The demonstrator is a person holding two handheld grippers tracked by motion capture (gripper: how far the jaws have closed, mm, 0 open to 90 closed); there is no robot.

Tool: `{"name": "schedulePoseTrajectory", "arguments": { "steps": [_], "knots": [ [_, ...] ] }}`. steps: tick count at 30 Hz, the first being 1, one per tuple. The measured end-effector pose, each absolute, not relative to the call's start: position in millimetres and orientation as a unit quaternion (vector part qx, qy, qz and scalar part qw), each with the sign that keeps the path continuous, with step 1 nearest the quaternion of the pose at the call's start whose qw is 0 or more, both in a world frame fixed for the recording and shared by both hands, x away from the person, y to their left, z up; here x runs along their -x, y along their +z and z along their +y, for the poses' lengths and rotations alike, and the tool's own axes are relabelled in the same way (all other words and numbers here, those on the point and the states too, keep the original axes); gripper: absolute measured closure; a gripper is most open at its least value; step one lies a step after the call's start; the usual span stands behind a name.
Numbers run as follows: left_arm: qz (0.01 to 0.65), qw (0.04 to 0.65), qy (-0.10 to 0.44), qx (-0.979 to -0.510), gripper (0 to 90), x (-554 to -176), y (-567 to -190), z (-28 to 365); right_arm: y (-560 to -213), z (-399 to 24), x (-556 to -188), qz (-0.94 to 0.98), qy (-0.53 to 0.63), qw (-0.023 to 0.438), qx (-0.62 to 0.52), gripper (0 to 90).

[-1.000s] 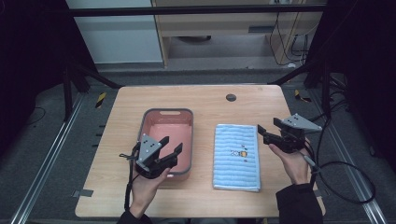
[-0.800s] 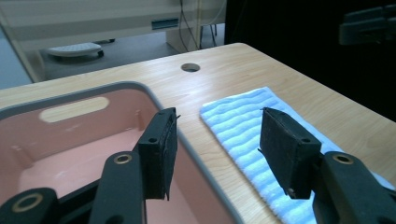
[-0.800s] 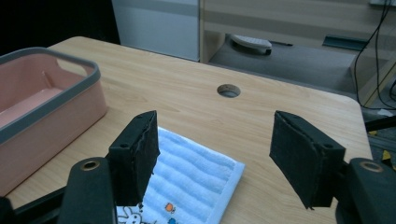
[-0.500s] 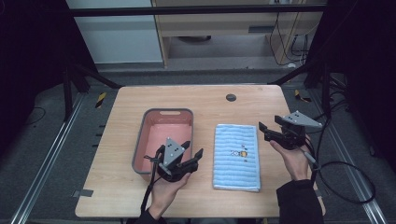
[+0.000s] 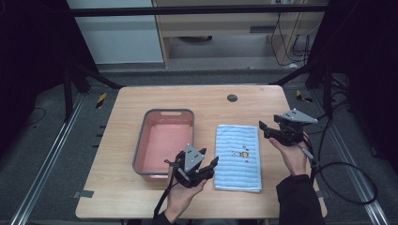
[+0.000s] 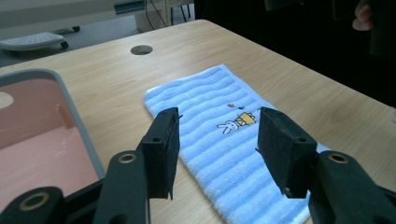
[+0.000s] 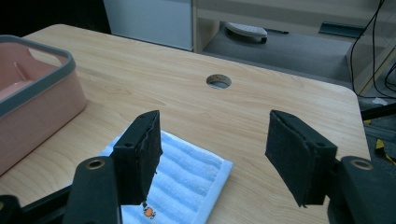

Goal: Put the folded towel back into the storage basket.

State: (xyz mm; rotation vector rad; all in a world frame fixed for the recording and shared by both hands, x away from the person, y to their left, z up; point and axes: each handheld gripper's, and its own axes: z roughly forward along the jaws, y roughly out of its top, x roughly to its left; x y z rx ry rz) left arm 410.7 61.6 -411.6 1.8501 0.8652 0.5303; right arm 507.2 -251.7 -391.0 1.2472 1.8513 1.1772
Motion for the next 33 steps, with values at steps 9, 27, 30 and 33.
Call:
{"name": "schedulePoseTrajectory", "arguments": {
  "steps": [9, 27, 30, 33],
  "knots": [
    [0.354, 0.482, 0.203, -0.775, 49.5, -410.5, -428.3, 49.4, -401.6, -250.2, -521.6, 0.708, 0.432, 0.298, -0.473, 36.5],
    [0.359, 0.45, 0.179, -0.798, 51.3, -407.8, -466.3, 39.9, -434.7, -239.2, -539.2, 0.732, 0.406, 0.263, -0.48, 34.4],
    [0.354, 0.444, 0.179, -0.804, 51.2, -406.4, -472.0, 36.9, -440.2, -238.0, -541.4, 0.735, 0.398, 0.26, -0.483, 34.2],
    [0.357, 0.439, 0.175, -0.806, 51.3, -406.3, -479.4, 36.2, -444.8, -234.8, -544.2, 0.74, 0.395, 0.257, -0.48, 34.7]
  ]
}}
